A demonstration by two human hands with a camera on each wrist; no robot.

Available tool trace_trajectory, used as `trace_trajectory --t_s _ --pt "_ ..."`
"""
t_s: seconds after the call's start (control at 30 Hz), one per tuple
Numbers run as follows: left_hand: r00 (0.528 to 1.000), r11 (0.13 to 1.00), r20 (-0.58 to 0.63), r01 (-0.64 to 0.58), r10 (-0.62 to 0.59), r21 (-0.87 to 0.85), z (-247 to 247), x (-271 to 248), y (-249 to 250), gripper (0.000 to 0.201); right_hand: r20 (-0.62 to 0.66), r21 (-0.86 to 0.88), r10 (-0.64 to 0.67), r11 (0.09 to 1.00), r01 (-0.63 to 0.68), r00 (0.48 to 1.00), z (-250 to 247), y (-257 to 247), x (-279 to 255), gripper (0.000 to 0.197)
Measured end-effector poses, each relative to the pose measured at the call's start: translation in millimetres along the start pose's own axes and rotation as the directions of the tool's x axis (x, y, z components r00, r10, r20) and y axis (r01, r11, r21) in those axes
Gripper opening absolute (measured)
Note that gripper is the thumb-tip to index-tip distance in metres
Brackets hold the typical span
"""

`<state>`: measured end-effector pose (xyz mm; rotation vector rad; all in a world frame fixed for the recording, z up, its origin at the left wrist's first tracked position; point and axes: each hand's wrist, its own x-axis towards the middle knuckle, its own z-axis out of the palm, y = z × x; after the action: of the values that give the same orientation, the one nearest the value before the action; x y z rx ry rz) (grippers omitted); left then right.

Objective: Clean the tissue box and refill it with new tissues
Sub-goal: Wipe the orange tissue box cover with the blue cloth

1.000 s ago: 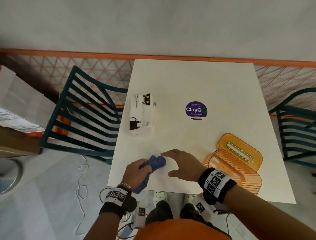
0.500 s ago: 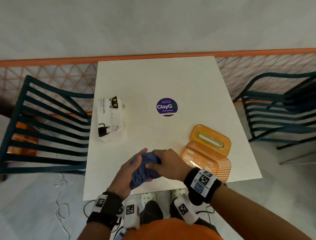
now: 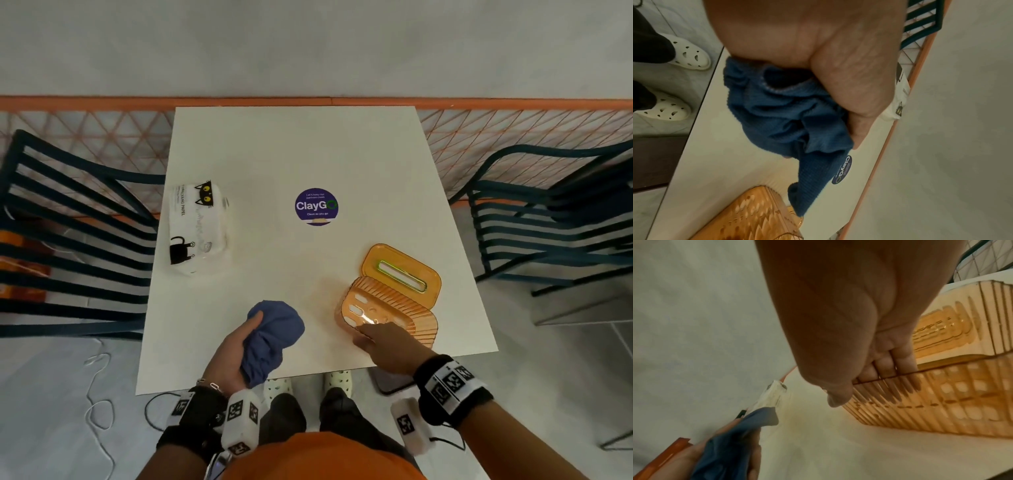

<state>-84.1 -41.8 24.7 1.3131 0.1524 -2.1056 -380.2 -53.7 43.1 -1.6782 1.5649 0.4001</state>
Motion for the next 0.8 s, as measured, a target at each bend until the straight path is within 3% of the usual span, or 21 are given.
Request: trace_trajectory --t_s 0.1,0.2,0.27,0.33,0.4,0.5,0.6,0.67,0.73,0.77,0.8 --pt "1.0 1.0 0.0 0.004 -0.004 -0.028 -9.6 4.0 -5.0 0.046 -0.035 -0.066 -0.035 0.997 0.033 0.999 6.1 4.6 12.4 0.028" --pt "0.999 0.998 0.014 0.029 -0.028 -0.063 -15.4 3.5 -10.7 0.06 -0.023 -0.132 -0.049 0.99 0.045 0.999 4.3 5.6 16.5 0.021" --pt "0.997 0.995 0.064 0.037 -0.031 -0.093 -15.1 0.7 -14.9 0.065 -0.019 -0.141 -0.052 0.989 0.049 0.998 -5.6 3.2 15.4 0.025" --pt "0.992 0.988 0.125 0.039 -0.02 -0.151 -11.6 -2.1 -17.1 0.072 -0.022 -0.076 -0.05 0.996 0.048 0.999 -22.5 5.5 16.1 0.033" --pt "0.98 0.974 0.2 0.024 0.023 -0.227 -5.6 -6.7 -18.7 0.079 -0.02 0.161 -0.013 0.987 0.016 1.0 -47.6 9.6 14.9 0.03" --pt "0.973 0.948 0.215 -0.007 0.079 -0.318 8.0 -12.5 -18.4 0.07 0.033 0.614 0.067 0.786 -0.074 0.997 -86.3 15.7 1.7 0.023" --pt "0.979 0.94 0.096 -0.145 0.183 -0.309 36.0 -19.3 -12.1 0.059 0.055 0.837 -0.031 0.547 -0.029 0.998 -111.4 16.3 -14.5 0.026" --pt "0.951 0.945 0.077 -0.284 0.299 -0.162 68.0 -30.1 -6.9 0.052 0.025 0.896 -0.096 0.443 0.021 0.995 -117.9 14.4 -19.0 0.029" --pt "0.87 0.857 0.083 -0.494 0.487 0.149 100.3 -39.1 -2.6 0.028 -0.037 0.92 -0.115 0.385 0.078 0.993 -119.8 8.7 -19.3 0.03" --pt "0.802 0.731 0.117 -0.585 0.586 0.352 114.8 -41.9 -1.6 0.02 -0.071 0.927 -0.121 0.358 0.11 0.99 -120.0 4.5 -19.5 0.031" --pt "0.709 0.513 0.218 -0.656 0.671 0.554 127.0 -43.1 -1.8 0.027 -0.109 0.927 -0.125 0.346 0.146 0.986 -120.6 -0.2 -20.1 0.031"
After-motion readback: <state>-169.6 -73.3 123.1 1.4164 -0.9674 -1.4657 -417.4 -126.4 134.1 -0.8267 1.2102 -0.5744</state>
